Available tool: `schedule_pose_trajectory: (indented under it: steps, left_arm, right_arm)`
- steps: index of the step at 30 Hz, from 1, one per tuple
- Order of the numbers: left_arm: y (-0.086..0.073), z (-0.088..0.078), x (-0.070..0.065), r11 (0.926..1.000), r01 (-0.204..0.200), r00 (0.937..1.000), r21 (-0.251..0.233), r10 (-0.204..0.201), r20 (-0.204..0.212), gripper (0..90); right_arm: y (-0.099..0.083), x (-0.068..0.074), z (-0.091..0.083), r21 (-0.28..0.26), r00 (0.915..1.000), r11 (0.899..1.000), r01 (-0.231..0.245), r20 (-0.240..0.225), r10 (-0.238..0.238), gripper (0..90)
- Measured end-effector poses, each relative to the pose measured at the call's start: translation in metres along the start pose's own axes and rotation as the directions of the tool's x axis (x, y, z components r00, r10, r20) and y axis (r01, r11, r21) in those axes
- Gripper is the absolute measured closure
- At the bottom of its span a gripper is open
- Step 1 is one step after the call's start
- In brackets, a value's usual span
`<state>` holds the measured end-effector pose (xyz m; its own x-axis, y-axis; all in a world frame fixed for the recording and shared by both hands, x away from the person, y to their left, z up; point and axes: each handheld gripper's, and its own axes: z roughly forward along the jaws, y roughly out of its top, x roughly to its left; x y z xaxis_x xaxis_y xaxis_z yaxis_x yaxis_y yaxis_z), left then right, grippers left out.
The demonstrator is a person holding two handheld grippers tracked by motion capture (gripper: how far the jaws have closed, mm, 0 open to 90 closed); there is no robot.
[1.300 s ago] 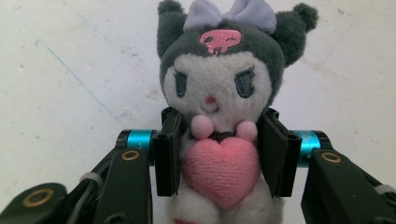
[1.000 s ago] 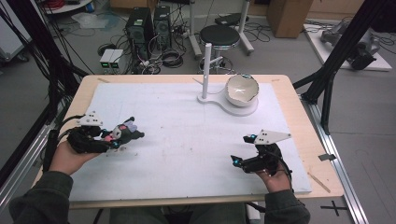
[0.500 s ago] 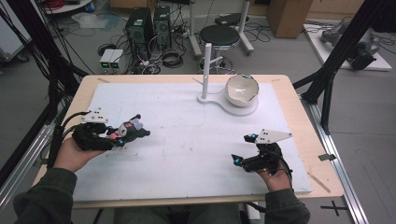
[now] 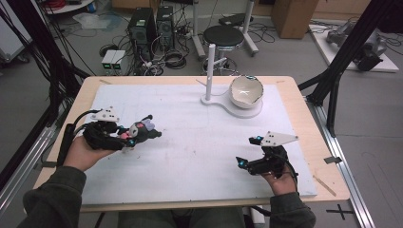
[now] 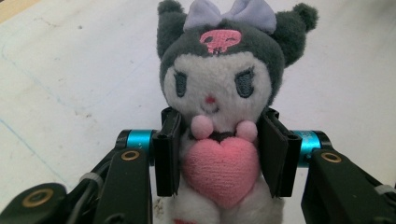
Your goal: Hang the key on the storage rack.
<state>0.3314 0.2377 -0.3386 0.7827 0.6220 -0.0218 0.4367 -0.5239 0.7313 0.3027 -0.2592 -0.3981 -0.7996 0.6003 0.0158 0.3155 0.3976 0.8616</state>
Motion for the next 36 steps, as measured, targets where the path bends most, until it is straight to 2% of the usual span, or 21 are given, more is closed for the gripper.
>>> schedule_pose_trajectory:
  steps: [9, 12, 15, 21, 25, 30, 32, 36]
  left_arm:
    - [0.008, 0.004, -0.005, 0.9996, -0.014, 0.9999, -0.023, 0.014, 0.010, 54.8]
    - [0.010, 0.004, -0.006, 0.9986, -0.015, 0.9999, -0.051, 0.014, -0.005, 54.7]
    - [0.009, 0.004, -0.006, 0.9952, 0.000, 0.9998, -0.098, -0.002, -0.021, 54.8]
    - [0.003, 0.006, -0.008, 0.9831, 0.033, 0.9979, -0.180, -0.043, -0.049, 54.8]
    - [-0.001, 0.009, -0.010, 0.9765, 0.047, 0.9961, -0.210, -0.061, -0.063, 54.9]
    - [0.001, 0.010, -0.012, 0.9651, 0.046, 0.9954, -0.258, -0.066, -0.069, 55.0]
    - [0.003, 0.011, -0.013, 0.9627, 0.045, 0.9953, -0.267, -0.066, -0.071, 55.0]
    - [0.006, 0.013, -0.016, 0.9514, 0.048, 0.9941, -0.304, -0.075, -0.078, 55.1]
  right_arm:
    - [0.001, 0.000, -0.001, -0.006, 1.0000, 1.000, 0.000, 0.005, 0.000, 10.7]
    - [0.001, 0.000, -0.001, -0.007, 1.0000, 1.000, -0.001, 0.004, 0.001, 10.7]
    - [0.001, 0.000, -0.002, -0.012, 1.0000, 1.000, -0.001, 0.007, 0.001, 10.7]
    - [0.001, 0.000, -0.002, -0.015, 0.9999, 1.000, 0.003, 0.010, -0.003, 10.7]
    - [0.001, 0.001, -0.002, -0.016, 0.9999, 1.000, 0.003, 0.012, -0.003, 10.7]
    - [0.002, 0.001, -0.002, -0.017, 1.0000, 1.000, -0.002, 0.009, 0.002, 10.7]
    - [0.002, 0.001, -0.003, -0.020, 0.9999, 1.000, 0.000, 0.013, 0.001, 10.7]
    - [0.002, 0.000, -0.003, -0.028, 0.9999, 1.000, 0.005, 0.014, -0.005, 10.7]
